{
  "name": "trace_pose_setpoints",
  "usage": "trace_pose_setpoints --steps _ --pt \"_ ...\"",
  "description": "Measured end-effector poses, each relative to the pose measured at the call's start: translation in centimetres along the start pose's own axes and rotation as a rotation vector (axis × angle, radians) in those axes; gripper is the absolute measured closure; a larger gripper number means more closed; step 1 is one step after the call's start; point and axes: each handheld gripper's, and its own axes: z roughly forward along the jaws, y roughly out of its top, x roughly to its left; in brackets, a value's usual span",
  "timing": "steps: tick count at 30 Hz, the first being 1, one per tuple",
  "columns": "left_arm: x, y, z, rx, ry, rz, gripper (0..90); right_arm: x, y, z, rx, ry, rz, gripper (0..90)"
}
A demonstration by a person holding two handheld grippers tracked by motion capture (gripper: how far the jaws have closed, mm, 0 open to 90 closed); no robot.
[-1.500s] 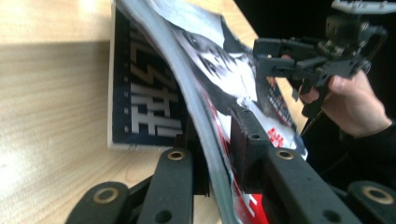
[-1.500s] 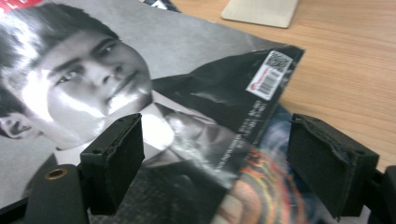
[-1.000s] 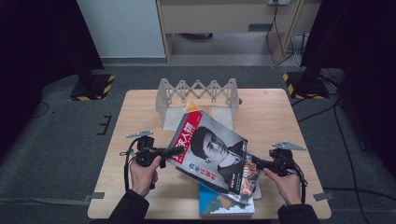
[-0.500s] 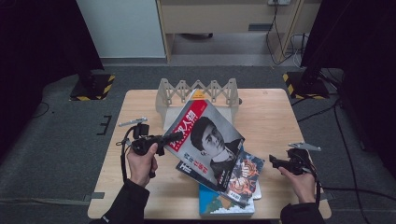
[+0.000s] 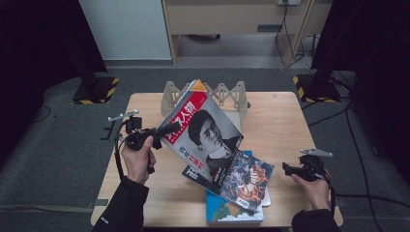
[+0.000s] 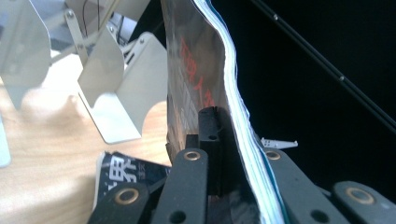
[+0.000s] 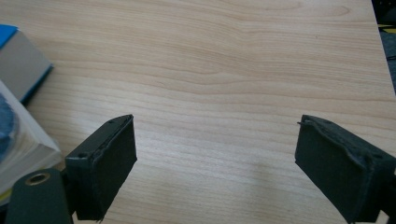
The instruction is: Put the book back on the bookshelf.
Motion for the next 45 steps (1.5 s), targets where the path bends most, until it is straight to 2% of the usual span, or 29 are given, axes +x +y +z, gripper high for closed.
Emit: trace_pose_setpoints --steps 2,3,6,7,8,11,18,19,20,21,22,23,24,27,32,33,40,41,42,43,44,45 --pt "-0.1 0.4 -0.3 -0.013 0.004 0.005 85.9 -0.1 -0.1 0.1 0.004 -0.003 -0.003 12.2" --pt "-0.3 1.1 -0.8 -0.038 0.008 0.013 85.9 -0.2 -0.2 0.3 0.013 -0.011 -0.012 11.6" --pt "-0.4 1.7 -1.2 -0.055 0.013 0.021 86.0 -0.2 -0.3 0.5 0.021 -0.015 -0.023 10.8" --pt "-0.5 2.4 -1.7 -0.069 0.023 0.039 86.0 -0.2 -0.4 0.7 0.026 -0.012 -0.027 9.7" --pt "-0.5 2.4 -1.7 -0.069 0.023 0.039 86.0 -0.2 -0.4 0.7 0.026 -0.012 -0.027 9.7" --pt "-0.6 3.7 -2.5 -0.093 0.054 0.065 86.0 -0.3 -0.6 1.0 0.045 -0.014 -0.029 8.3" --pt "-0.1 5.5 -4.0 -0.143 0.096 0.075 86.0 -0.3 -0.7 1.4 0.067 -0.018 -0.056 7.6" --pt "0.0 6.1 -4.6 -0.153 0.116 0.083 86.0 -0.3 -0.8 1.5 0.076 -0.016 -0.063 7.3" --pt "0.0 6.1 -4.6 -0.153 0.116 0.083 86.0 -0.3 -0.8 1.5 0.076 -0.016 -0.063 7.3" --pt "0.1 6.8 -5.3 -0.164 0.146 0.098 86.0 -0.3 -0.9 1.6 0.087 -0.014 -0.07 7.1" --pt "0.1 6.8 -5.3 -0.164 0.146 0.098 86.0 -0.3 -0.9 1.6 0.087 -0.014 -0.07 7.1" --pt "0.1 7.2 -5.6 -0.175 0.17 0.105 86.0 -0.4 -1.1 1.8 0.106 -0.014 -0.057 6.6" --pt "0.1 7.2 -5.6 -0.175 0.17 0.105 86.0 -0.4 -1.1 1.8 0.106 -0.014 -0.057 6.6" --pt "0.2 7.9 -6.3 -0.186 0.206 0.13 86.0 -0.6 -1.3 1.9 0.095 -0.005 -0.041 6.2" --pt "0.5 8.6 -7.0 -0.197 0.241 0.138 86.0 -0.5 -1.4 2.0 0.08 0.0 -0.042 5.5" --pt "0.7 9.0 -7.4 -0.205 0.262 0.148 86.0 -0.5 -1.5 2.0 0.076 0.0 -0.042 5.2" --pt "1.3 9.9 -7.9 -0.22 0.316 0.158 86.0 -0.5 -1.6 2.1 0.062 0.003 -0.045 3.5" --pt "1.6 10.2 -7.7 -0.228 0.334 0.166 86.0 -0.5 -1.6 2.1 0.06 0.004 -0.046 3.3" --pt "1.6 10.2 -7.7 -0.228 0.334 0.166 86.0 -0.5 -1.6 2.1 0.06 0.004 -0.046 3.3" --pt "1.8 10.5 -7.3 -0.228 0.356 0.172 86.0 -0.4 -1.6 2.1 0.056 0.003 -0.044 3.4" --pt "1.8 10.5 -7.3 -0.228 0.356 0.172 86.0 -0.4 -1.6 2.1 0.056 0.003 -0.044 3.4" --pt "2.0 10.7 -6.6 -0.226 0.387 0.185 86.0 -0.4 -1.6 2.1 0.056 0.003 -0.044 3.4"
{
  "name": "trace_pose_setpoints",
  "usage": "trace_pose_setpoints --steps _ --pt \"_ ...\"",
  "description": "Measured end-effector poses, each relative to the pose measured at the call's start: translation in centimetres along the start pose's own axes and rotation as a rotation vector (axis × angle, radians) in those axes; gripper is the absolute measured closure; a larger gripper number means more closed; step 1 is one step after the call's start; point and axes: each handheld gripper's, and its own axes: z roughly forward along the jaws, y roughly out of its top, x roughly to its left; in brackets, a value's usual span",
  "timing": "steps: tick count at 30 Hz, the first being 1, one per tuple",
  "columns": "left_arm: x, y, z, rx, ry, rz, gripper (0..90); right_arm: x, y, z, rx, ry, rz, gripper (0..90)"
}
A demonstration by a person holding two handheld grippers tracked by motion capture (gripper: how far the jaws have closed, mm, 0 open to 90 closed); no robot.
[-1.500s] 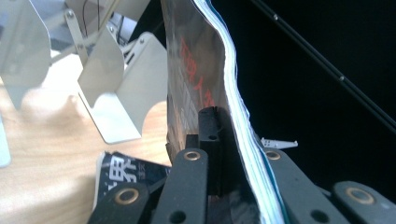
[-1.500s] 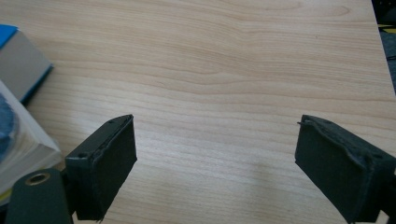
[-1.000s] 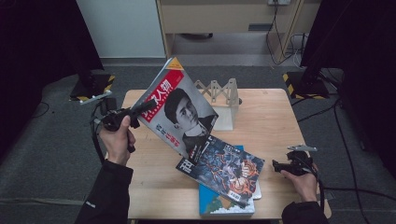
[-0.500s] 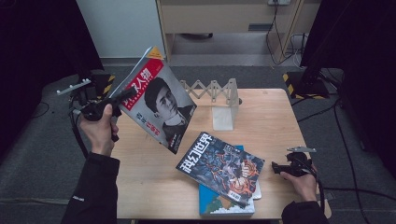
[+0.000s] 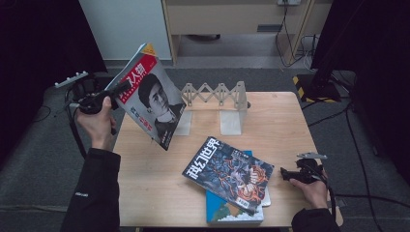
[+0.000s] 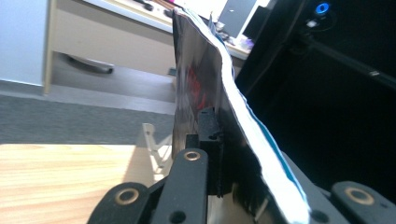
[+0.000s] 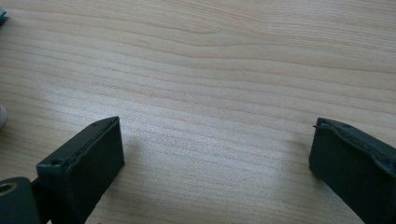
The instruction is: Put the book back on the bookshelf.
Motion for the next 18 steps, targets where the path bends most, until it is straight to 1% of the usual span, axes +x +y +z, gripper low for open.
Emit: trace_pose_setpoints --steps 1,2,3,5,6,7,9,10,11,14,15,18 --pt "0.0 0.0 0.0 0.0 0.0 0.0 86.0 0.0 0.0 0.0 0.0 0.0 0.0 3.4" --pt "-0.1 0.0 0.9 0.001 0.029 0.027 86.1 0.0 0.0 0.0 -0.001 0.0 0.0 3.3" --pt "-0.1 0.0 0.9 0.001 0.029 0.027 86.0 0.0 0.0 0.0 -0.001 0.0 0.0 3.3" --pt "-0.1 -0.1 1.7 -0.002 0.053 0.044 86.0 0.0 0.0 0.0 -0.002 0.001 -0.001 3.2" --pt "0.0 -0.3 2.6 -0.003 0.071 0.054 86.0 0.0 0.0 0.0 -0.004 0.001 -0.002 3.0" --pt "0.0 -0.3 2.6 -0.003 0.071 0.054 86.0 0.0 0.0 0.0 -0.004 0.001 -0.002 3.0" --pt "0.0 -0.6 3.6 -0.003 0.084 0.059 86.0 0.0 -0.1 0.0 -0.008 0.0 -0.001 3.0" --pt "0.2 -0.8 4.4 0.001 0.092 0.057 86.0 0.0 -0.1 0.0 -0.008 0.002 -0.001 3.0" --pt "0.2 -0.8 4.4 0.001 0.092 0.057 86.0 0.0 -0.1 0.0 -0.008 0.002 -0.001 3.0" --pt "0.4 -1.7 6.3 0.013 0.118 0.059 86.0 0.0 -0.1 0.0 -0.007 0.002 -0.003 3.0" --pt "0.4 -1.7 6.3 0.013 0.118 0.059 86.1 0.0 -0.1 0.0 -0.007 0.002 -0.003 3.0" --pt "0.4 -2.6 7.3 0.02 0.141 0.074 86.0 0.0 -0.1 0.0 -0.009 0.0 -0.003 3.1"
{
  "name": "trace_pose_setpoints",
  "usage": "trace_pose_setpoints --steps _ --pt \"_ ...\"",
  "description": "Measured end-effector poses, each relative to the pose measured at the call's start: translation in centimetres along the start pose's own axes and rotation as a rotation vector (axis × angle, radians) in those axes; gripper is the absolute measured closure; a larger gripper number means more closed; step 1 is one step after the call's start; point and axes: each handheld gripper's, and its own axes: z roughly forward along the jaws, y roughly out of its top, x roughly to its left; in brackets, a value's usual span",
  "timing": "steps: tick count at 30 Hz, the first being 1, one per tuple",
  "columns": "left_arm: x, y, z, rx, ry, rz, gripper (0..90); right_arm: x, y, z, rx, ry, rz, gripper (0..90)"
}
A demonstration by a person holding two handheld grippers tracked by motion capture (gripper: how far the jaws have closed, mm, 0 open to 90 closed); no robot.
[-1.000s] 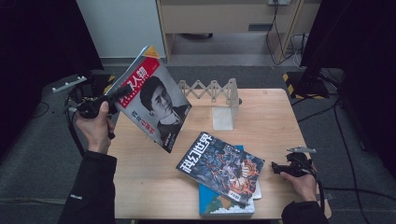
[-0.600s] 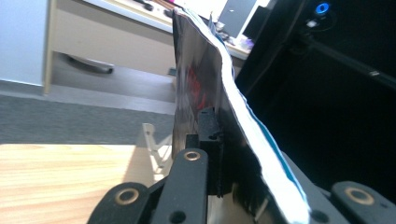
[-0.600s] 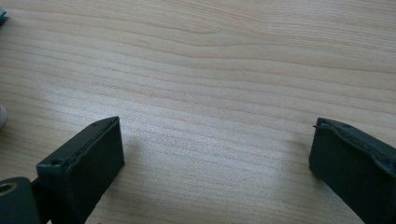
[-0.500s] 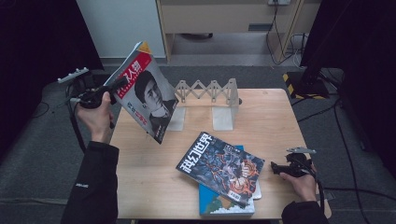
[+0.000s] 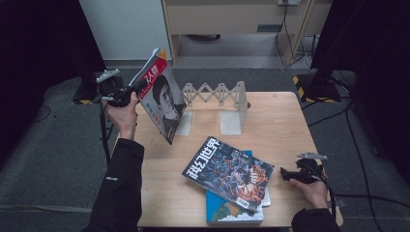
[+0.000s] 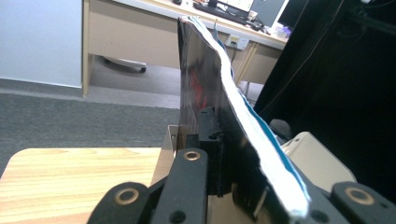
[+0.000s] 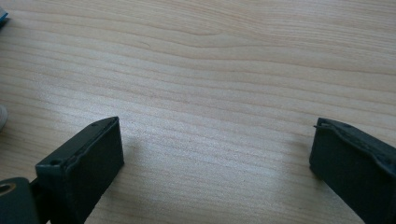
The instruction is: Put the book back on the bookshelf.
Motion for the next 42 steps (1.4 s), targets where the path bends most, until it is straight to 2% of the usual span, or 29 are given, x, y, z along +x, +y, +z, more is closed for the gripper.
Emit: trace_pose_setpoints --steps 4,10,19,21,26,28,30,34,36,40,42 --pt "-0.3 -1.1 0.7 0.008 0.022 0.032 86.0 0.0 0.0 0.0 0.0 0.002 -0.001 3.1" --pt "0.1 -2.0 0.8 0.018 0.033 0.036 86.0 0.0 0.0 0.0 -0.001 0.001 -0.001 3.0" --pt "0.0 -3.0 0.1 0.047 0.02 0.052 85.7 0.0 0.0 0.0 -0.001 0.002 0.0 3.1" --pt "-0.1 -3.0 -0.2 0.057 0.018 0.067 85.6 0.0 0.0 0.0 -0.002 0.002 0.0 3.1" --pt "-0.4 -3.3 -1.0 0.11 0.003 0.107 84.7 0.0 0.0 0.0 -0.001 0.002 0.0 3.1" --pt "-0.2 -3.3 -1.1 0.143 -0.003 0.11 83.6 0.0 0.0 0.0 -0.002 0.001 0.0 3.1" --pt "-0.2 -3.2 -1.2 0.155 -0.002 0.116 83.4 0.0 0.0 0.0 -0.002 0.001 0.0 3.1" --pt "-0.3 -2.4 -1.1 0.182 -0.019 0.113 81.4 0.0 0.0 0.0 -0.002 0.001 0.0 3.0" --pt "-0.6 -1.8 -0.8 0.213 -0.025 0.122 80.3 0.0 -0.1 0.0 -0.002 0.003 -0.001 3.0" --pt "-1.4 -0.9 -0.1 0.277 0.027 0.178 80.7 0.0 -0.1 0.0 -0.002 0.003 -0.001 3.0" --pt "-1.4 -0.7 0.2 0.297 0.025 0.172 82.1 0.0 0.0 0.0 0.0 0.003 0.003 3.0"
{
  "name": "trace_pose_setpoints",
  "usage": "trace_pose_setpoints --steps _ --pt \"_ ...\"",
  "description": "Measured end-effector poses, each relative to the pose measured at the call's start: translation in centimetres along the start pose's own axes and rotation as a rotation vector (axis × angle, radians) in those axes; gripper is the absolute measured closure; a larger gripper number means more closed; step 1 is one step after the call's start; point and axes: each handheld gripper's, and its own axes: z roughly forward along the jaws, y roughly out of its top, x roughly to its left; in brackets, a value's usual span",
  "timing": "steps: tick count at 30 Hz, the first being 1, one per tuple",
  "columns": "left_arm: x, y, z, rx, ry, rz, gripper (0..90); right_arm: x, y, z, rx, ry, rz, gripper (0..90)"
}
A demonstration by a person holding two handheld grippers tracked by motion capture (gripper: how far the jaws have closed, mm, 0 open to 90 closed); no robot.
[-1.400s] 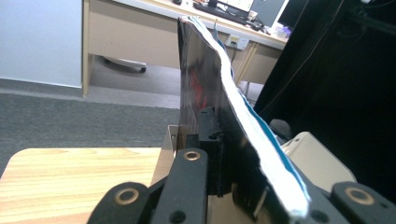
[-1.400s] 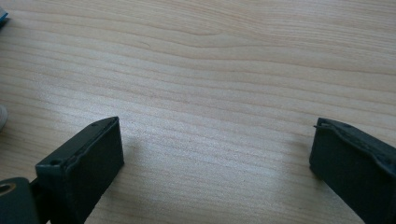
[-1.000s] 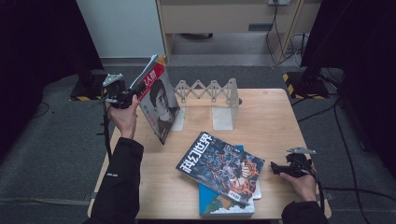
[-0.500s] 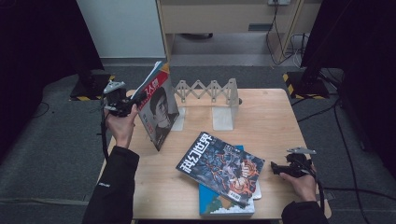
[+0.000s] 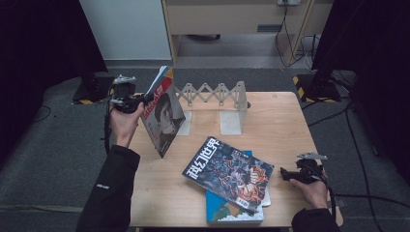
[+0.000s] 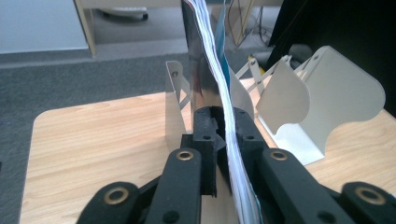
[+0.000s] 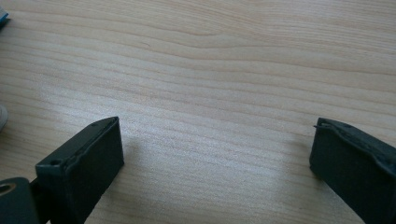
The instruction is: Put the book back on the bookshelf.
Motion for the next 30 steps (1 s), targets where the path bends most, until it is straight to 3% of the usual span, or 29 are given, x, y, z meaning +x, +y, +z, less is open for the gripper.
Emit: trace_pose_setpoints --steps 5,10,20,24,30 --pt "0.0 0.3 0.0 0.021 0.017 0.0 85.6 0.0 0.0 0.0 0.0 0.0 -0.004 3.0" --pt "-0.3 0.3 0.0 -0.03 0.047 0.001 86.1 0.1 0.0 0.0 -0.001 -0.001 0.006 3.0" --pt "-0.4 0.8 0.9 -0.153 0.116 -0.061 86.2 0.1 0.0 0.0 0.001 -0.001 0.003 3.0" --pt "-0.7 1.0 1.6 -0.156 0.147 -0.07 86.2 0.0 0.1 0.0 0.003 0.0 0.001 3.0" --pt "-1.3 0.8 2.6 -0.175 0.192 -0.052 86.2 0.0 0.1 0.1 0.001 0.0 -0.002 3.0"
